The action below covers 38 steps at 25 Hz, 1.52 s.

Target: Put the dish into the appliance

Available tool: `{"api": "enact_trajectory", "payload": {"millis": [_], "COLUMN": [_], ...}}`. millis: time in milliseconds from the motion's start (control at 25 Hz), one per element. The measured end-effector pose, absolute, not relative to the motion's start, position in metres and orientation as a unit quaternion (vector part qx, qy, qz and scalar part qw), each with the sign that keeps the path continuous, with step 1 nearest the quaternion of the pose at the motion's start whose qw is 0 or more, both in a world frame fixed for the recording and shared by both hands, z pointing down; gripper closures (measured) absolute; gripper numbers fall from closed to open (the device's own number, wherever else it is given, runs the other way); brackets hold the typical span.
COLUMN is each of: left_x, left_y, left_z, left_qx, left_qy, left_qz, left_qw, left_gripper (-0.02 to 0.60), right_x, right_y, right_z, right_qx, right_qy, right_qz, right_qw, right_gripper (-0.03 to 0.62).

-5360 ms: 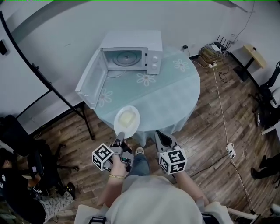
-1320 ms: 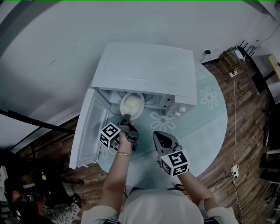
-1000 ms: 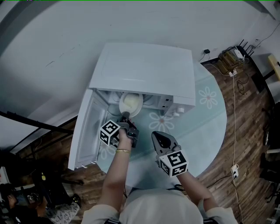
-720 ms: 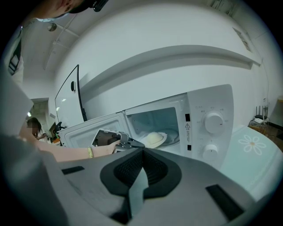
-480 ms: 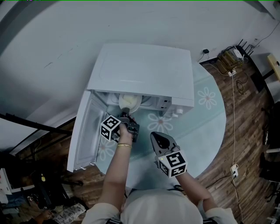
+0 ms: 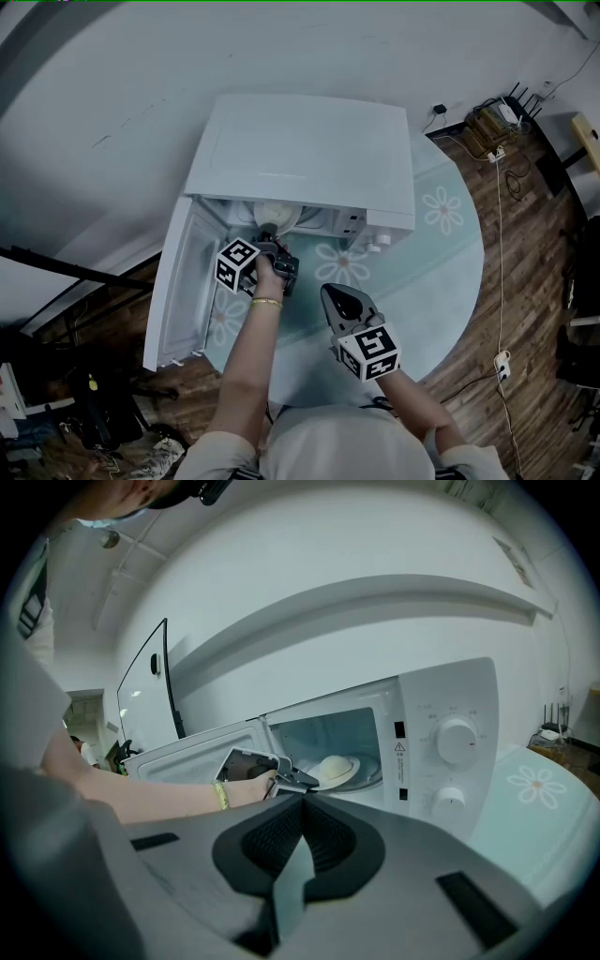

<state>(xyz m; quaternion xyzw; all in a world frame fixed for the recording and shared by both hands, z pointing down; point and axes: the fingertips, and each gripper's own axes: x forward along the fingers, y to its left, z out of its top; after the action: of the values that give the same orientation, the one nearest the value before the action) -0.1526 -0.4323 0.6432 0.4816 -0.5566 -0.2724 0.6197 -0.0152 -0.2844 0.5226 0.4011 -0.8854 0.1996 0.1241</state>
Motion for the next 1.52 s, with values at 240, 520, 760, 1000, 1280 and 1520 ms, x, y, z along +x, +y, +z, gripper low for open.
{"api": "enact_trajectory", "payload": {"millis": [240,520,760,1000,1280,1520], "left_x": [-0.154,-0.155,-0.154,-0.151,-0.147,-0.135], "left_y": [-0.44,-0.441,-0.442,-0.429,-0.401,-0.366], "left_z": [0.642,0.642,0.634,0.628,0.607,0.583], "left_qx": [0.487,0.485,0.501,0.51,0.539,0.593], "left_qy": [-0.563,-0.566,-0.553,-0.538,-0.53,-0.514], "left_qz": [-0.259,-0.257,-0.275,-0.276,-0.262,-0.218], "left_qw": [0.616,0.615,0.606,0.612,0.6,0.58], "left_gripper": [0.545,0.545,0.48,0.407,0.407,0.42], "right_x": [-0.017,-0.022,-0.023,-0.025,-0.027,-0.023], "right_y": [-0.285,-0.285,-0.282,-0.275,-0.26,-0.241], "right_z": [0.523,0.521,0.519,0.514,0.506,0.499], "right_qx": [0.401,0.396,0.395,0.397,0.404,0.419], "right_qy": [-0.885,-0.887,-0.889,-0.889,-0.888,-0.883], "right_qz": [0.201,0.2,0.199,0.195,0.188,0.181], "right_qw": [0.123,0.124,0.123,0.119,0.113,0.109], "right_gripper": [0.588,0.588,0.588,0.588,0.588,0.588]}}
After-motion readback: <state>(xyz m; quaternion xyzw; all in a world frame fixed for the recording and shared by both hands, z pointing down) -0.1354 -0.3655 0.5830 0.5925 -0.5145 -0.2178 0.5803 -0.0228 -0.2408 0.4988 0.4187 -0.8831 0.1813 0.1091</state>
